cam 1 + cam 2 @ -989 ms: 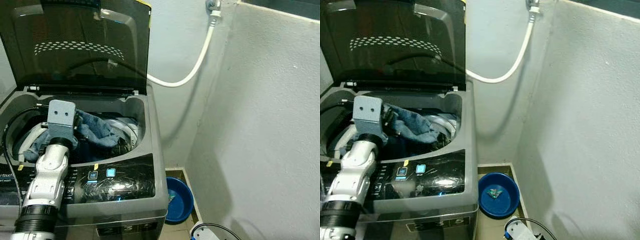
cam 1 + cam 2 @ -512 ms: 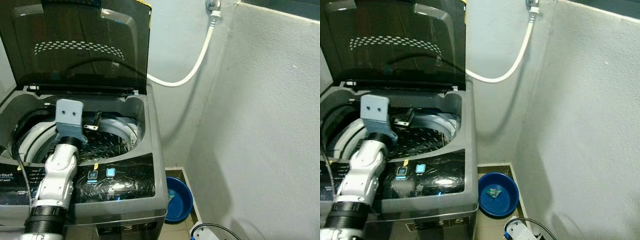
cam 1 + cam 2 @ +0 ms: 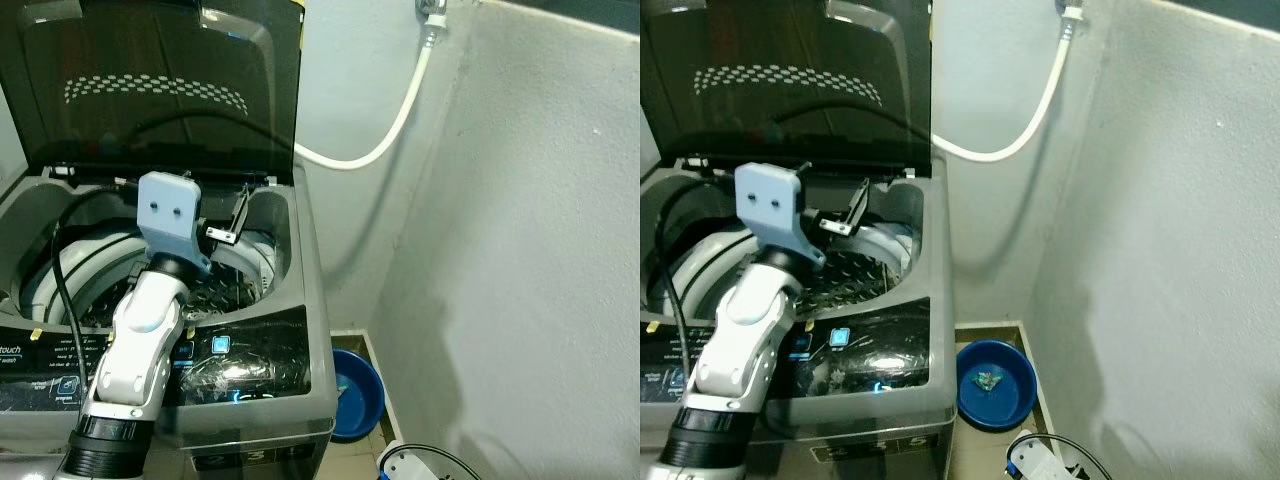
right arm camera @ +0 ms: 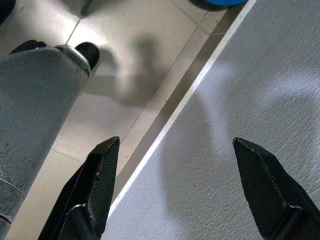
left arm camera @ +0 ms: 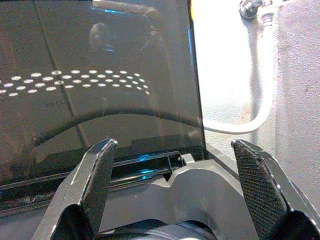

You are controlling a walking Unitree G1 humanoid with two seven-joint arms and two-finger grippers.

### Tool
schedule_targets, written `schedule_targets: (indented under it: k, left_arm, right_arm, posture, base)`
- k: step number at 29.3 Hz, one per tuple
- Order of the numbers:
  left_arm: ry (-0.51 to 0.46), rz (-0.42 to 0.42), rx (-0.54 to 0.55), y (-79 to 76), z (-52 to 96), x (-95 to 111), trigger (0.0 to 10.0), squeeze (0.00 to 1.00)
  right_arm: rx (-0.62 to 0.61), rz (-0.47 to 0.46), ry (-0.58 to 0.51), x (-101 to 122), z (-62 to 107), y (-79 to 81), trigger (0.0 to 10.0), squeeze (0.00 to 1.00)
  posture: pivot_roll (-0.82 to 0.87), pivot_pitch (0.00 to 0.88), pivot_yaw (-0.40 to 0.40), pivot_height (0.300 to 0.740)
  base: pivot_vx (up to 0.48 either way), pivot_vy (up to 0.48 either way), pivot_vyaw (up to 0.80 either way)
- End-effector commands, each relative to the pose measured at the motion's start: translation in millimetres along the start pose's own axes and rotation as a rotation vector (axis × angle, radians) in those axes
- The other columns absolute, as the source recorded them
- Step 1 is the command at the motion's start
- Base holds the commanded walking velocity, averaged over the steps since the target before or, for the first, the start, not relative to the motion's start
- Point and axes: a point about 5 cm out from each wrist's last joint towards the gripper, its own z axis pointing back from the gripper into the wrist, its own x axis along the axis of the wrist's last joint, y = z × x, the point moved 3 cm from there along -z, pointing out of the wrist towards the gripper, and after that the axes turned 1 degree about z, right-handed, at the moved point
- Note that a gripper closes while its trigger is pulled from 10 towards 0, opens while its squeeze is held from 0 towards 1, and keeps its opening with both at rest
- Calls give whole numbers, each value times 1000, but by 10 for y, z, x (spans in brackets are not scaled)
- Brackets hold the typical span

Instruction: Clothes washing

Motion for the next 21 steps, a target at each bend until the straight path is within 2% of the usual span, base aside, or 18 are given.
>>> schedule_targets:
  k: [1, 5, 9, 11, 21]
  left_arm:
    - [-1, 17, -3, -16, -7, 29, 10000, 0]
    - [-2, 20, -6, -24, -5, 36, 10000, 0]
    - [3, 29, -20, -71, 1, 27, 10000, 0]
    - [9, 45, -38, -145, 5, 24, 10000, 0]
    - [20, 59, -55, -225, 13, 31, 10000, 0]
  right_arm:
    - [8, 3, 6, -18, -1, 24, 10000, 0]
    - [8, 3, 5, -15, -2, 26, 10000, 0]
    - [8, 2, 6, -16, -2, 28, 10000, 0]
    - [7, -2, 8, -23, -2, 29, 10000, 0]
    - [10, -1, 9, -30, -1, 38, 10000, 0]
  posture:
    - [215, 0, -110, 740]
    - [212, 0, -108, 740]
    - [209, 0, -107, 740]
    - [207, 0, -105, 740]
    - [206, 0, -104, 740]
  base:
    - [-322, 0, 0]
    - [-321, 0, 0]
    - [-319, 0, 0]
    - [-319, 0, 0]
    - [-324, 0, 0]
